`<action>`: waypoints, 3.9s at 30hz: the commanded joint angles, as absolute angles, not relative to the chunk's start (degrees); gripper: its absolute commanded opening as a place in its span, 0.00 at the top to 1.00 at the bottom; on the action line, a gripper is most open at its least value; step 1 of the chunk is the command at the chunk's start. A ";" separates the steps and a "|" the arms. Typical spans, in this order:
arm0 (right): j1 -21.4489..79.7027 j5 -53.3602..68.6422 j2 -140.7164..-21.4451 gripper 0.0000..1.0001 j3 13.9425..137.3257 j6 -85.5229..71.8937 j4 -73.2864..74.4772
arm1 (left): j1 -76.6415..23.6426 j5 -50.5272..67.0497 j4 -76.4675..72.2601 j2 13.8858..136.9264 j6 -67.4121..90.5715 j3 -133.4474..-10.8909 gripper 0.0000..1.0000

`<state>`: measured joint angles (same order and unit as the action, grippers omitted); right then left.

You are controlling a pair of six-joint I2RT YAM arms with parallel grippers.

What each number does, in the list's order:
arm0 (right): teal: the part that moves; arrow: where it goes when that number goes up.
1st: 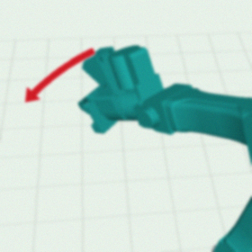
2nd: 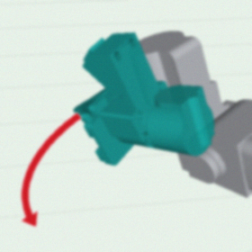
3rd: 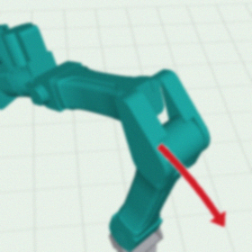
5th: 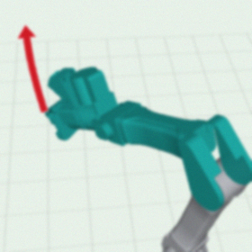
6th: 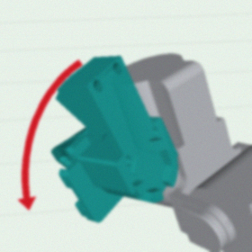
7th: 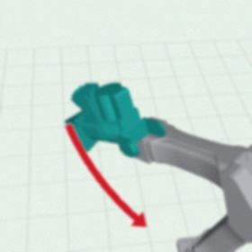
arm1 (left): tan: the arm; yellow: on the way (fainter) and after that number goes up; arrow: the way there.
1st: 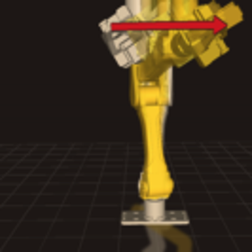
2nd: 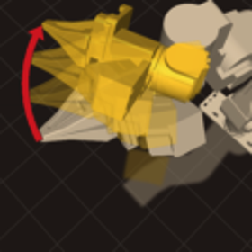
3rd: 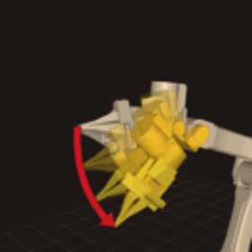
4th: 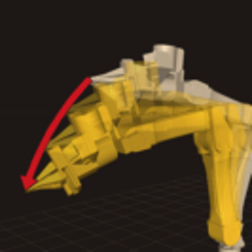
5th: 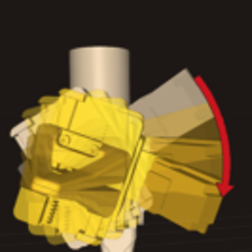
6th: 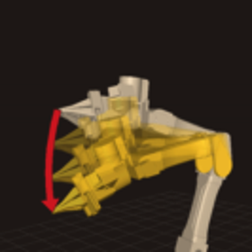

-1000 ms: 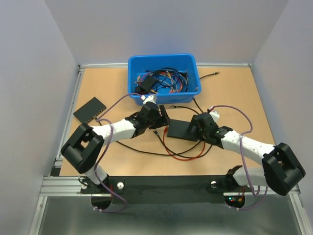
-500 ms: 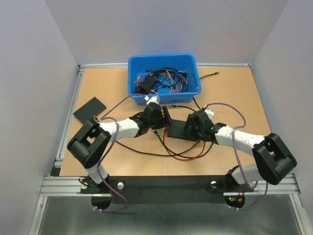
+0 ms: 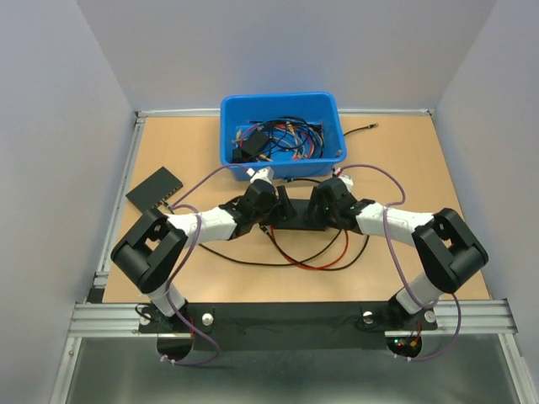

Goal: Insert the plug into the switch port

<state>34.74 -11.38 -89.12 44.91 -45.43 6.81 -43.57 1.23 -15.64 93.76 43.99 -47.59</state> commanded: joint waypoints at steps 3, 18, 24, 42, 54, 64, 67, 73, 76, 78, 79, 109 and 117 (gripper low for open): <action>35.42 -3.08 -95.79 0.27 49.21 -39.30 0.80 | -43.95 -1.67 -14.68 85.88 44.65 -42.11 0.27; 42.44 8.79 -110.29 0.32 62.66 -24.45 -6.41 | -43.95 -7.38 -0.55 62.77 48.86 -32.44 0.27; 45.88 10.19 -114.96 0.32 68.64 -21.80 -6.68 | -43.95 -14.05 7.71 51.78 50.45 -31.38 0.26; 47.90 3.43 -97.50 0.12 65.66 -17.92 -5.71 | -42.89 -23.55 1.77 46.23 53.70 -21.37 0.23; 57.82 -1.58 -90.53 0.29 53.18 -18.90 -4.66 | -42.19 -26.89 -4.39 41.93 55.19 -15.83 0.23; 64.07 -2.64 -100.18 0.36 57.21 -19.69 -5.01 | -39.82 -24.09 -7.56 40.69 54.84 -13.01 0.23; 64.07 -2.99 -102.91 0.37 59.32 -19.08 -5.10 | -39.29 -23.64 -8.26 40.78 54.93 -12.57 0.23; 64.07 -2.55 -105.82 0.41 62.84 -17.76 -5.01 | -38.67 -22.94 -9.05 40.96 55.20 -11.87 0.23; 64.07 -2.37 -106.70 0.46 63.10 -17.93 -5.01 | -38.23 -22.41 -9.32 41.04 55.28 -11.78 0.23; 64.07 -2.46 -107.14 0.48 62.84 -18.02 -5.01 | -38.06 -22.24 -9.58 41.22 55.28 -11.60 0.23; 64.07 -2.46 -107.31 0.53 62.75 -18.10 -4.92 | -37.80 -22.06 -9.58 41.39 55.20 -11.60 0.23; 64.07 -2.63 -103.11 1.00 63.10 -15.91 -4.39 | -36.65 -19.69 -8.09 34.99 52.12 -12.74 0.24; 63.99 -5.01 -96.17 1.00 62.14 -13.62 -4.13 | -36.56 -19.60 -3.87 32.08 47.90 -19.24 0.24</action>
<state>63.83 -3.01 -101.38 60.73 -15.33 -2.48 -36.97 -19.40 -5.04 32.88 51.37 -13.76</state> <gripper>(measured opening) 0.037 0.756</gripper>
